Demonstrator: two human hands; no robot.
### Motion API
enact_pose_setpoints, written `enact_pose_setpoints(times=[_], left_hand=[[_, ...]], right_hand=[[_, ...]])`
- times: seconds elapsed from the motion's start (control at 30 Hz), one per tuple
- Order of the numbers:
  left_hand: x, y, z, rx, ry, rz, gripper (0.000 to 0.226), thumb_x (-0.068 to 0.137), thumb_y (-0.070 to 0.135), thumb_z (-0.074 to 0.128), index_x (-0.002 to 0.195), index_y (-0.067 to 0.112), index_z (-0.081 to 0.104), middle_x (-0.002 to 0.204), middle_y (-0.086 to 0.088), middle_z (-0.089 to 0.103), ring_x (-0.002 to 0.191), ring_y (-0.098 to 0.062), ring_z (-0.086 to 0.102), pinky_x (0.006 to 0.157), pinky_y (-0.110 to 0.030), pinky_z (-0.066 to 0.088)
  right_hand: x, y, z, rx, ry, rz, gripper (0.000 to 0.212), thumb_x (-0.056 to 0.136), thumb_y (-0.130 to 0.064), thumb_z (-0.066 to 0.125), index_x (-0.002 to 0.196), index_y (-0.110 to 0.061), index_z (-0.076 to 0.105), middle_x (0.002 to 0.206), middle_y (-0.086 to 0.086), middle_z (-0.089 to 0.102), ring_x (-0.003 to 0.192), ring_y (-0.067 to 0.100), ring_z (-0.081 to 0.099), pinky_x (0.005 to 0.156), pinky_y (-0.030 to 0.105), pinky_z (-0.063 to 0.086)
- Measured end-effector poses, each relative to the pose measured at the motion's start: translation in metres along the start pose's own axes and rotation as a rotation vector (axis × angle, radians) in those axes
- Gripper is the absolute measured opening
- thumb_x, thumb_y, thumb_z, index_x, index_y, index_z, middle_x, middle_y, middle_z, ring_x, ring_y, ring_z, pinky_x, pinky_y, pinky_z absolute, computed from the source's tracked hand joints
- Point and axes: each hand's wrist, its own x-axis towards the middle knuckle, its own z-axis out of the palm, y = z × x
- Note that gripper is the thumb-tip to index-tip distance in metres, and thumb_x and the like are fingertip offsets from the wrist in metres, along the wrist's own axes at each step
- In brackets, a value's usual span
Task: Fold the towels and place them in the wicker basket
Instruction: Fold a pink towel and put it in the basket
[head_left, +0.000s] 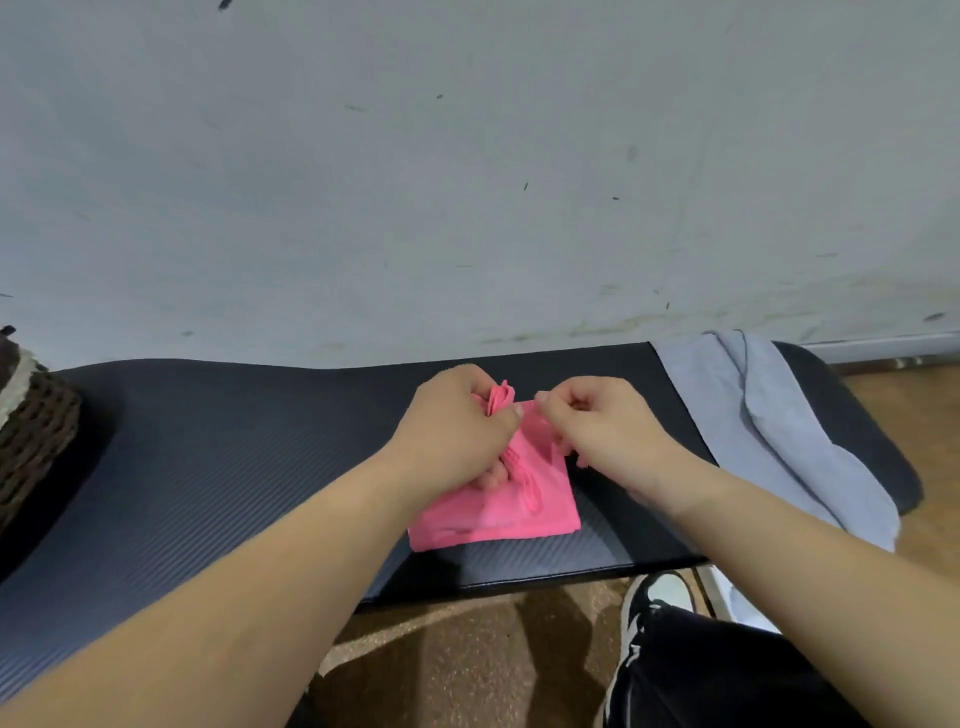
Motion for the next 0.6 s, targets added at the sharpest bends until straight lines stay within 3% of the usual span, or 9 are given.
enact_pose_setpoints(times=[0.1, 0.17, 0.3, 0.43, 0.6], left_hand=[[0.003, 0.0, 0.012, 0.102, -0.11, -0.055, 0.03, 0.097, 0.037, 0.068, 0.119, 0.019, 0.059, 0.081, -0.016, 0.076, 0.066, -0.033, 0.076, 0.066, -0.047, 0.065], [0.001, -0.001, 0.011, 0.15, -0.146, -0.038, 0.03, 0.098, 0.033, 0.067, 0.125, 0.022, 0.058, 0.085, -0.012, 0.075, 0.059, -0.023, 0.075, 0.06, -0.036, 0.064], [-0.001, -0.01, 0.001, 0.279, -0.102, 0.11, 0.015, 0.095, 0.017, 0.068, 0.105, 0.028, 0.066, 0.079, 0.001, 0.075, 0.058, -0.01, 0.071, 0.063, -0.032, 0.062], [-0.003, -0.019, -0.013, 0.516, -0.02, 0.273, 0.021, 0.088, 0.018, 0.07, 0.104, 0.031, 0.071, 0.092, 0.015, 0.07, 0.081, 0.0, 0.064, 0.08, -0.027, 0.056], [-0.003, -0.025, -0.022, 0.74, -0.044, 0.376, 0.047, 0.085, 0.041, 0.073, 0.13, 0.032, 0.062, 0.133, 0.015, 0.057, 0.122, -0.012, 0.053, 0.102, -0.037, 0.047]], right_hand=[[-0.001, 0.006, -0.001, 0.06, -0.115, 0.112, 0.041, 0.1, -0.032, 0.059, 0.075, -0.001, 0.065, 0.072, 0.012, 0.065, 0.059, 0.015, 0.062, 0.048, 0.03, 0.047], [0.0, 0.012, -0.001, 0.064, -0.142, 0.134, 0.046, 0.099, -0.034, 0.061, 0.08, 0.008, 0.063, 0.069, 0.009, 0.06, 0.059, 0.016, 0.061, 0.049, 0.031, 0.048], [0.001, 0.013, 0.005, 0.047, -0.122, 0.117, 0.052, 0.088, -0.042, 0.076, 0.08, 0.008, 0.063, 0.06, 0.007, 0.058, 0.056, 0.019, 0.054, 0.044, 0.027, 0.042], [0.002, 0.011, 0.011, -0.06, -0.077, 0.089, 0.038, 0.083, -0.04, 0.079, 0.068, -0.013, 0.059, 0.054, -0.004, 0.049, 0.049, 0.01, 0.047, 0.046, 0.024, 0.039], [0.008, 0.014, 0.013, -0.107, -0.015, 0.075, 0.022, 0.092, -0.026, 0.064, 0.076, -0.013, 0.056, 0.059, 0.0, 0.054, 0.051, 0.015, 0.049, 0.055, 0.032, 0.046]])
